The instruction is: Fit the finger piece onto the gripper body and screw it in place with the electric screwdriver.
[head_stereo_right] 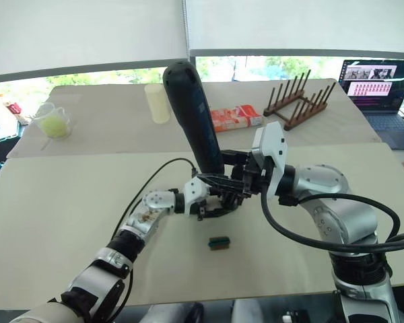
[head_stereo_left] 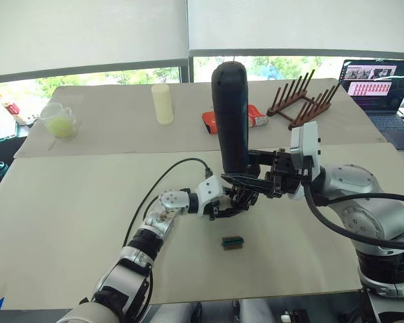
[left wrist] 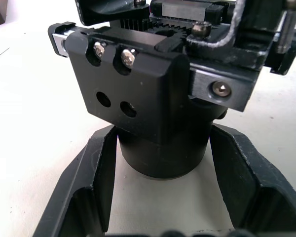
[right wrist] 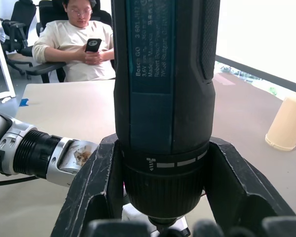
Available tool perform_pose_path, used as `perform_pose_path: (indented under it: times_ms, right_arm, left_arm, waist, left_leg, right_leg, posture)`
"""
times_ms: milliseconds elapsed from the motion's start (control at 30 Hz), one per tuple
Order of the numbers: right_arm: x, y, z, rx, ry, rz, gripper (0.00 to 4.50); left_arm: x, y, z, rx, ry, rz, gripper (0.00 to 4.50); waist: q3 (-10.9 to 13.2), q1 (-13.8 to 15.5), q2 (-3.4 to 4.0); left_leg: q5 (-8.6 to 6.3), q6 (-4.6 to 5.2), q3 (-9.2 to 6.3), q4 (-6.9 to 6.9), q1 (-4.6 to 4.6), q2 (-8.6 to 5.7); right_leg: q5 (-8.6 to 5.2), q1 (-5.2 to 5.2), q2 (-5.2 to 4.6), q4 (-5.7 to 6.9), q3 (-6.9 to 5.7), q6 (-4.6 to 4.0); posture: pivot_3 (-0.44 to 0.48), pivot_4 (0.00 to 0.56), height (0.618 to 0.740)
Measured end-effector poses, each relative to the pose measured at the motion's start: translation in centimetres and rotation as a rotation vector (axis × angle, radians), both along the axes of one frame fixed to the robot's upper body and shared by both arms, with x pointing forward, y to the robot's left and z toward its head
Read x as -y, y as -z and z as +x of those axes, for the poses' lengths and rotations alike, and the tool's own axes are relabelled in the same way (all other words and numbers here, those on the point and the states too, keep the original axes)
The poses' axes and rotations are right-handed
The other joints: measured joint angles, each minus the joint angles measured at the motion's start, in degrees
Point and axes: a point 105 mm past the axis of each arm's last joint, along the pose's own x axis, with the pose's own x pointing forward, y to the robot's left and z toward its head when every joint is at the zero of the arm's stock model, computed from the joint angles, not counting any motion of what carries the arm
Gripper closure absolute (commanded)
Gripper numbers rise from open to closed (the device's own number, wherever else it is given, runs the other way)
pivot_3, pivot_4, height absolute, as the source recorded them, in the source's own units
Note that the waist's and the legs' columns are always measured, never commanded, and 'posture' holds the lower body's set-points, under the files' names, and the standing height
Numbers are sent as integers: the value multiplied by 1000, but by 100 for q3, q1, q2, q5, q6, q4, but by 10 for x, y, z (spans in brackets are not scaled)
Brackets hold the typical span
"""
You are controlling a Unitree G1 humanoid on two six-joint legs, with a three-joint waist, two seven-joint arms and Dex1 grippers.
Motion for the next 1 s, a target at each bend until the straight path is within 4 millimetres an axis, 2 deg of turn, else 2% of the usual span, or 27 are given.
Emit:
perform_pose_path:
  times_ms: [200,1000]
  right_arm:
    - [-3,-8,-1,28,-14,8,2600]
    - [-1,-1,2,9,0,-10,2600]
  left_arm:
    - [0,0,0,0,0,0,2183]
    - [0,0,0,3,-3,-2,2183]
  waist:
    - [0,1,0]
    - [0,0,0]
  left_leg:
    - [0,0,0,0,0,1]
    - [0,0,0,0,0,1]
  right_leg:
    - [0,0,0,0,-1,0]
    - [0,0,0,0,-1,0]
  posture:
    - [0,150,740]
    - [0,150,740]
